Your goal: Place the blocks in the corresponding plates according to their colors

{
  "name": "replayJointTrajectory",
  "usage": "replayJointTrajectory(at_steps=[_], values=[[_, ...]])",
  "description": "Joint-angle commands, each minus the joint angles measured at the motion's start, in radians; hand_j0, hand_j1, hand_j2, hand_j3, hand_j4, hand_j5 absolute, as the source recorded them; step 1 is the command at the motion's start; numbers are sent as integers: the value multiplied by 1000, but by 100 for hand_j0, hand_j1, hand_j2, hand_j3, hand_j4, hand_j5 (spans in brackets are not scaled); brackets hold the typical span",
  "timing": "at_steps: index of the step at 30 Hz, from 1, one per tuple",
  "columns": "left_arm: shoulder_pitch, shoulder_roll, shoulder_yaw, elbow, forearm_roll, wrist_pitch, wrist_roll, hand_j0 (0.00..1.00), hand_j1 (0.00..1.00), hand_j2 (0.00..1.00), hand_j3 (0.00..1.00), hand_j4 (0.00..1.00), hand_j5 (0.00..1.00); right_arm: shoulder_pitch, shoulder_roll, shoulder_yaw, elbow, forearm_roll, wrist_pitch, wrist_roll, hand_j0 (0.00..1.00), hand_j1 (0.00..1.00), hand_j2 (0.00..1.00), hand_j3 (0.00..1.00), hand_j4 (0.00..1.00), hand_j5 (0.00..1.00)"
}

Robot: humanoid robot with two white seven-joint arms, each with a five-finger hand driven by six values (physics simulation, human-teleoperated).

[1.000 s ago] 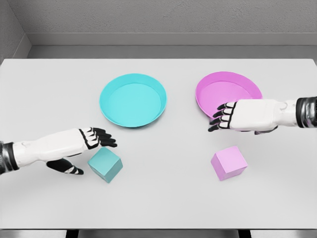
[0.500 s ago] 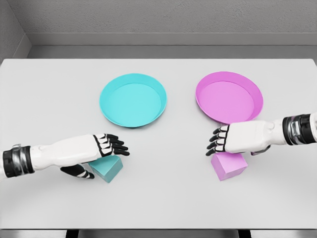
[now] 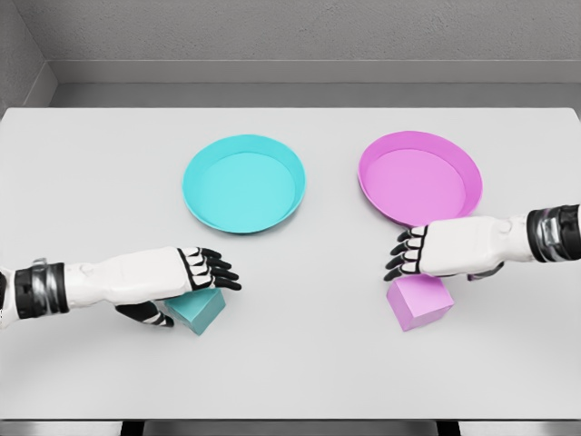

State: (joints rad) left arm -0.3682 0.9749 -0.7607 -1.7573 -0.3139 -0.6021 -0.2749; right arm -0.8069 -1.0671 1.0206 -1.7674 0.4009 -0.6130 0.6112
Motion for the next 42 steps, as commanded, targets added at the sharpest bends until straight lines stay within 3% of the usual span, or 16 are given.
replayJointTrajectory(at_steps=[1, 14, 19, 20, 23, 29, 35, 38, 40, 42], values=[[0, -21, 0, 4, -22, 31, -3, 99, 99, 99, 99, 99, 99, 0, -4, 6, -3, -7, 2, 0, 100, 100, 100, 100, 100, 100], [0, -13, -12, 27, -48, 27, -3, 98, 98, 98, 98, 98, 98, -40, -4, 10, -3, -80, 2, 0, 100, 100, 100, 100, 100, 100], [0, -12, -12, 25, -59, 21, -3, 82, 82, 82, 82, 82, 82, -40, 1, 27, -6, -105, 2, 0, 100, 100, 100, 100, 100, 100], [0, -12, -12, 27, -63, 18, -1, 72, 72, 72, 72, 72, 72, -40, 4, 39, -6, -108, 2, 0, 99, 99, 99, 99, 99, 99], [0, -12, -12, 27, -63, -9, -1, 61, 61, 61, 61, 61, 61, -40, 2, 76, -6, -108, 2, 0, 99, 99, 99, 99, 99, 99], [-14, -12, -12, 25, -83, -9, -1, 53, 53, 53, 53, 53, 53, -28, -25, 87, -6, -108, 2, 0, 100, 100, 100, 100, 100, 100], [-46, -13, -12, 25, -82, -9, -1, 49, 49, 49, 49, 49, 49, -8, -2, 107, -7, -105, 2, 0, 100, 100, 100, 100, 100, 100], [-71, -13, -11, 25, -80, -9, -1, 47, 47, 47, 47, 47, 47, -6, 25, 104, -4, -109, 2, 0, 88, 88, 88, 88, 88, 88], [-94, -18, -9, 27, -79, -9, -1, 46, 46, 46, 46, 46, 46, -2, 32, 96, -1, -169, 2, 0, 73, 73, 73, 73, 73, 73], [-113, -21, -9, 38, -79, -9, -1, 45, 45, 45, 45, 45, 45, 3, 29, 95, 0, -171, 2, 0, 71, 71, 71, 71, 71, 71]])
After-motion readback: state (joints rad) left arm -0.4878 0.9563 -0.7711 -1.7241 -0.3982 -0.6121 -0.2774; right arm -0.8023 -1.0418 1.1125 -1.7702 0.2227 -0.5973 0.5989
